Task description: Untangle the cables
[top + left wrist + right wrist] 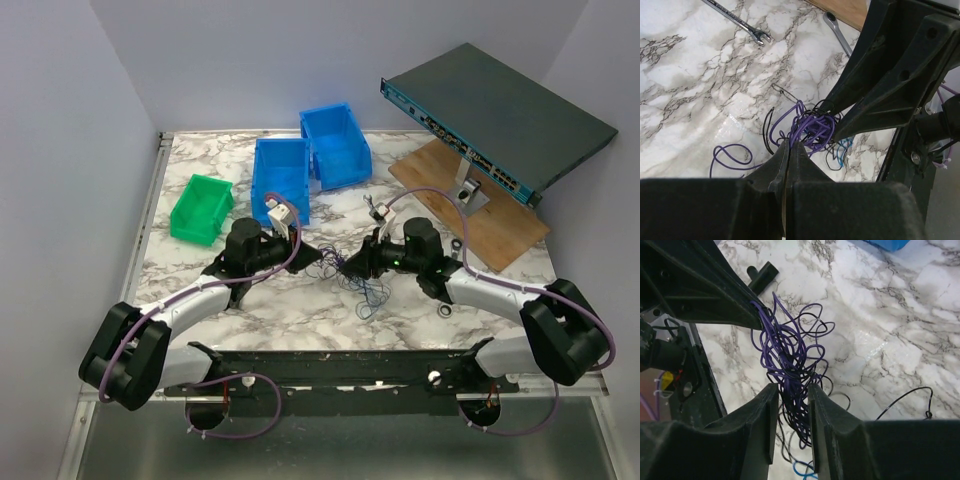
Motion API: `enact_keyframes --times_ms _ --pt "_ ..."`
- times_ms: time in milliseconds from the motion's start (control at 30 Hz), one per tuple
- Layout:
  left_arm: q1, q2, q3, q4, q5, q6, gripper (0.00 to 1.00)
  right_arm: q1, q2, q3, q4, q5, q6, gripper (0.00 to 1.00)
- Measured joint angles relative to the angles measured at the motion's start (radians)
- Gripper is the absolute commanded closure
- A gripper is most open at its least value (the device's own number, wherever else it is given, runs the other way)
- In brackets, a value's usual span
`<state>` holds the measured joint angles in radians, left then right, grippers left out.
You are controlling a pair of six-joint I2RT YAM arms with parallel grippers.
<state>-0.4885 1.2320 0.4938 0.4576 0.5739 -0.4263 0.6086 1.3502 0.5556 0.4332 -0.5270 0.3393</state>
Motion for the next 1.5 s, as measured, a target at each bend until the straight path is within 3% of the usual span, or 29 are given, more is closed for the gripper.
enact_keyframes --times_ms 67,100,133,167,233,267,367,400,500,600,700,800,867,1033,1133,1167,1200,1267,1300,1500 --pt "0.0 0.001 0.0 0.009 0.007 0.0 1.0 0.0 0.002 0.0 -0.002 -0.005 0.0 0.66" --pt "0.0 0.002 0.0 0.013 0.008 0.0 1.0 0.001 0.002 0.0 -0.002 -0.006 0.0 0.57" --pt "0.0 0.003 0.0 0.016 0.01 0.0 1.0 0.001 0.002 0.0 -0.002 -0.006 0.0 0.42" --pt "0.0 0.005 0.0 0.019 0.014 0.0 1.0 0.001 0.002 0.0 -0.002 -0.006 0.001 0.35" --pt "0.0 0.006 0.0 0.026 0.023 -0.001 1.0 0.001 0.002 0.0 -0.002 -0.006 0.003 0.33" --pt "0.0 0.008 0.0 0.032 0.03 -0.001 1.0 0.001 0.002 0.0 0.0 -0.008 0.0 0.35" --pt "0.0 0.011 0.0 0.051 0.055 -0.003 1.0 0.001 0.005 0.0 0.001 -0.01 -0.005 0.77" --pt "0.0 0.013 0.0 0.058 0.066 -0.004 1.0 0.001 0.007 0.0 0.001 -0.013 -0.007 0.82" --pt "0.0 0.014 0.0 0.07 0.073 -0.005 1.0 0.005 0.011 0.001 -0.001 -0.014 0.0 0.83" --pt "0.0 0.014 0.001 0.063 0.063 -0.003 1.0 0.006 -0.003 -0.003 0.0 -0.004 0.002 0.97" --pt "0.01 0.014 0.002 0.034 0.026 -0.005 1.0 0.007 -0.051 -0.022 -0.005 0.056 0.012 0.99" --pt "0.046 0.013 0.001 0.013 0.013 -0.033 1.0 0.021 -0.15 -0.061 -0.015 0.211 0.055 0.99" --pt "0.092 -0.001 -0.009 0.011 0.008 -0.07 1.0 0.034 -0.237 -0.099 -0.02 0.355 0.107 0.99" --pt "0.23 -0.065 -0.068 -0.047 -0.159 -0.107 1.0 0.007 -0.446 -0.226 -0.128 0.807 0.246 0.99" --pt "0.233 -0.094 -0.09 -0.073 -0.214 -0.116 1.0 0.005 -0.493 -0.271 -0.183 0.926 0.288 0.99" --pt "0.233 -0.103 -0.095 -0.075 -0.222 -0.117 1.0 0.005 -0.5 -0.278 -0.193 0.934 0.284 0.98" --pt "0.233 -0.107 -0.098 -0.073 -0.222 -0.117 1.0 0.005 -0.501 -0.278 -0.193 0.929 0.277 0.88" --pt "0.232 -0.107 -0.099 -0.058 -0.207 -0.116 1.0 0.005 -0.495 -0.278 -0.173 0.865 0.232 0.48" --pt "0.229 -0.104 -0.099 -0.045 -0.19 -0.116 1.0 0.005 -0.486 -0.277 -0.155 0.804 0.211 0.35" --pt "0.152 -0.03 -0.083 0.042 -0.05 -0.104 1.0 0.006 -0.33 -0.197 -0.061 0.421 0.1 0.26"
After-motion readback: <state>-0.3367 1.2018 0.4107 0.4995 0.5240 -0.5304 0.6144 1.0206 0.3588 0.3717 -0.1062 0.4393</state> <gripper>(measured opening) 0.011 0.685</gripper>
